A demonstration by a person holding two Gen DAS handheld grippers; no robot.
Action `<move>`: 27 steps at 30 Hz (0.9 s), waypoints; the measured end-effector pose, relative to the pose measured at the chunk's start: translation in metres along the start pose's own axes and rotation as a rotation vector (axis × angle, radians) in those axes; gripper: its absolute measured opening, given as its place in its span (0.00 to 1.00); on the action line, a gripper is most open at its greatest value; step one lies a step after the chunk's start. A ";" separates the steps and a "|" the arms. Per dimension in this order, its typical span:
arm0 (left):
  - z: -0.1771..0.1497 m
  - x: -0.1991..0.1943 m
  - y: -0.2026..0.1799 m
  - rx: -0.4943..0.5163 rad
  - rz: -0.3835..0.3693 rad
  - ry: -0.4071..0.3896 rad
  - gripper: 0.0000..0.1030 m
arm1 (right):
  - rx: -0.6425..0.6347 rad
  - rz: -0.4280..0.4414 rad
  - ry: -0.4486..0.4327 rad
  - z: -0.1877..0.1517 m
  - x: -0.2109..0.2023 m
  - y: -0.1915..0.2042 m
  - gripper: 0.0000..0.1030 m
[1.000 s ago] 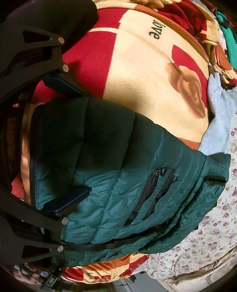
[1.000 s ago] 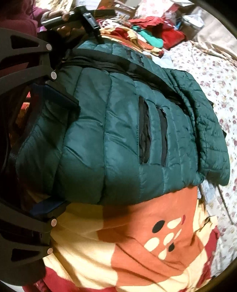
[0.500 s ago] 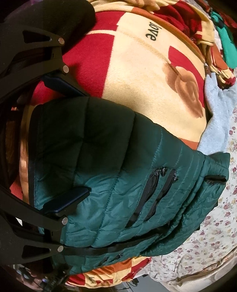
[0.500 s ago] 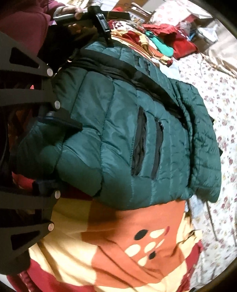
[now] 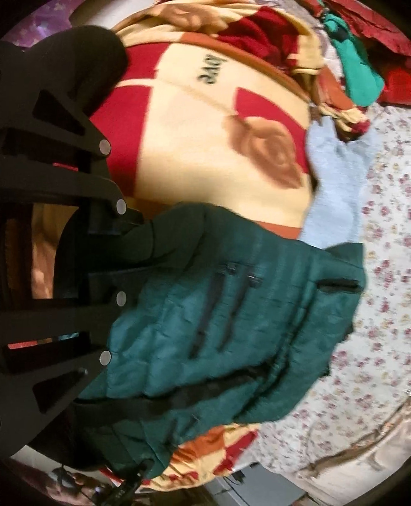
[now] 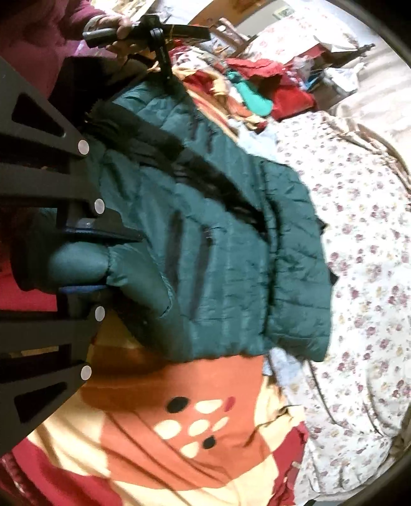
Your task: Fold large clothes
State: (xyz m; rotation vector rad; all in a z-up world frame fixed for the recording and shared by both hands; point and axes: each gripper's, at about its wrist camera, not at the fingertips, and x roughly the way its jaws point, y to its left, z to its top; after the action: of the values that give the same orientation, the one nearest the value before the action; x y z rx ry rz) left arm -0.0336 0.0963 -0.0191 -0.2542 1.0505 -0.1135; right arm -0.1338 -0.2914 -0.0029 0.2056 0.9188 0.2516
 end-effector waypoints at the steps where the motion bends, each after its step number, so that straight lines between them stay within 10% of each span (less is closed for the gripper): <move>1: 0.005 -0.003 -0.002 0.001 0.001 -0.015 0.13 | 0.013 0.015 -0.026 0.007 -0.004 -0.003 0.20; 14: 0.097 -0.022 -0.023 -0.056 -0.036 -0.168 0.13 | 0.046 0.013 -0.197 0.097 -0.010 -0.019 0.20; 27: 0.233 0.034 -0.057 -0.092 0.033 -0.261 0.13 | 0.097 -0.062 -0.169 0.222 0.050 -0.057 0.20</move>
State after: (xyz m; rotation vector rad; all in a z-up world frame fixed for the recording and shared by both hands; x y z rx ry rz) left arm 0.1869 0.0700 0.0769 -0.3254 0.8013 -0.0017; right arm 0.0809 -0.3459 0.0749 0.2829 0.7686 0.1299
